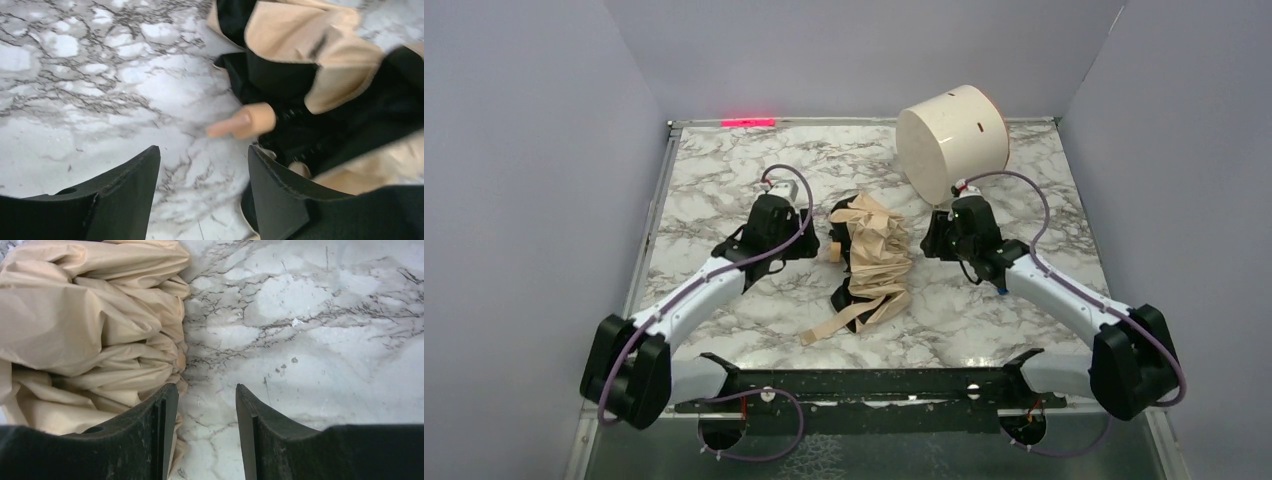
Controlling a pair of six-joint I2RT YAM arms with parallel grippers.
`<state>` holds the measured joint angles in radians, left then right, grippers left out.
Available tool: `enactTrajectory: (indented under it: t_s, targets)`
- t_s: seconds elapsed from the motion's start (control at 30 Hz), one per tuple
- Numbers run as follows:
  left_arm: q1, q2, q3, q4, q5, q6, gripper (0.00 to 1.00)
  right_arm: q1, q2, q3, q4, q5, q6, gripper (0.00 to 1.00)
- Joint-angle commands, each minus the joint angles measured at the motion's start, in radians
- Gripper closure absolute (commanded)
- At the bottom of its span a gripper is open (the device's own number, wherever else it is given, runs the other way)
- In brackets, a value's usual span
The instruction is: Put away the umbrella
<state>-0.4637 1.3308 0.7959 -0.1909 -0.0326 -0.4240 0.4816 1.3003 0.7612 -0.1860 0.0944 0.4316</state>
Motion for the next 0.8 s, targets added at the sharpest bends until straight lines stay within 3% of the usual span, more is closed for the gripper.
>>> enactTrajectory:
  t_s: [0.0, 0.23, 0.4, 0.77]
  targets:
    - [-0.052, -0.193, -0.107, -0.045, 0.127, -0.023, 0.33, 0.005, -0.1, -0.068, -0.06, 0.01, 0.019, 0.48]
    - [-0.37, -0.342, -0.235, -0.022, 0.075, -0.11, 0.26, 0.004, -0.178, -0.135, -0.034, -0.08, 0.025, 0.43]
    - [-0.455, -0.313, -0.281, 0.026, 0.06, -0.088, 0.25, 0.005, -0.181, -0.159, -0.006, -0.144, 0.03, 0.43]
    - [-0.579, -0.078, -0.262, 0.09, -0.073, -0.017, 0.27, 0.005, -0.204, -0.174, -0.01, -0.175, 0.033, 0.43]
